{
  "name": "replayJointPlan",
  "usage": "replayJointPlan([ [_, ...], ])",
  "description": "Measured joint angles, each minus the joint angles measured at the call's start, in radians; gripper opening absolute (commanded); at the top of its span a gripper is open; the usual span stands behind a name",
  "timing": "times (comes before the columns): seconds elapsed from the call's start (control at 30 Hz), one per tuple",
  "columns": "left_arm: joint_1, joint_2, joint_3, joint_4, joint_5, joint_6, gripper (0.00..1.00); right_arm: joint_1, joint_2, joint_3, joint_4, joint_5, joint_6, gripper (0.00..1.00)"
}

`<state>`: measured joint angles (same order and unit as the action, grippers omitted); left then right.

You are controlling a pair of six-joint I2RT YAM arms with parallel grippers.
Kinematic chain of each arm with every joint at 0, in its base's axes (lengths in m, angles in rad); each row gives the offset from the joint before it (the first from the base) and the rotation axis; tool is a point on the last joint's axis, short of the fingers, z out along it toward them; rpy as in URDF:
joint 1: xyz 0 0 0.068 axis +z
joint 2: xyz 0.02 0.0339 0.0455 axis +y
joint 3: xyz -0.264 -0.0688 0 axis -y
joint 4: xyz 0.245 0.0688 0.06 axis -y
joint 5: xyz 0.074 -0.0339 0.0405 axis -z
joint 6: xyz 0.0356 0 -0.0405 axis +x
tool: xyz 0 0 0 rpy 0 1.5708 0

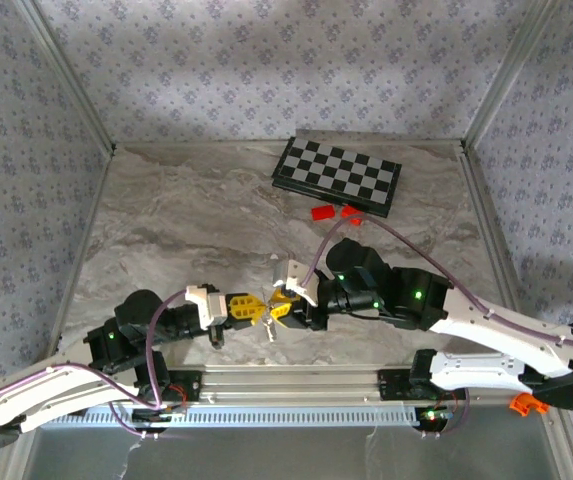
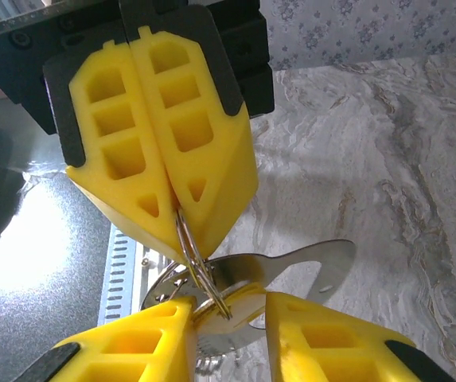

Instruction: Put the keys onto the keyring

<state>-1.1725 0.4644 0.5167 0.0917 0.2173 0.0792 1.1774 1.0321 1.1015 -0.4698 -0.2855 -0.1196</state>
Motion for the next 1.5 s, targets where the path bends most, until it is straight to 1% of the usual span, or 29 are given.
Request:
replayJointPlan([
  [0.07, 0.0, -0.001, 0.0, 0.003, 0.0, -0.002, 0.0, 0.0, 0.0, -0.002, 0.005, 0.0, 0.0, 0.28],
  [0.3, 0.0, -0.014, -0.018, 0.02, 0.003, -0.011, 0.0, 0.0, 0.001, -0.011, 0.011, 0.001, 0.008, 0.05],
  [0.37, 0.0, -0.016, -0.019, 0.021, 0.003, -0.013, 0.0, 0.0, 0.001, -0.013, 0.011, 0.001, 0.01, 0.0],
  [1.07, 0.0, -0.037, -0.039, 0.021, -0.006, -0.013, 0.0, 0.006, 0.024, -0.045, 0.01, 0.013, 0.006, 0.0],
  [1.43, 0.0, -0.05, -0.05, 0.018, -0.043, -0.013, 0.0, 0.032, 0.025, -0.045, -0.008, 0.02, -0.004, 0.0],
  [1.5, 0.0, -0.051, -0.05, 0.017, -0.048, -0.013, 0.0, 0.032, 0.025, -0.045, -0.008, 0.022, -0.004, 0.05],
])
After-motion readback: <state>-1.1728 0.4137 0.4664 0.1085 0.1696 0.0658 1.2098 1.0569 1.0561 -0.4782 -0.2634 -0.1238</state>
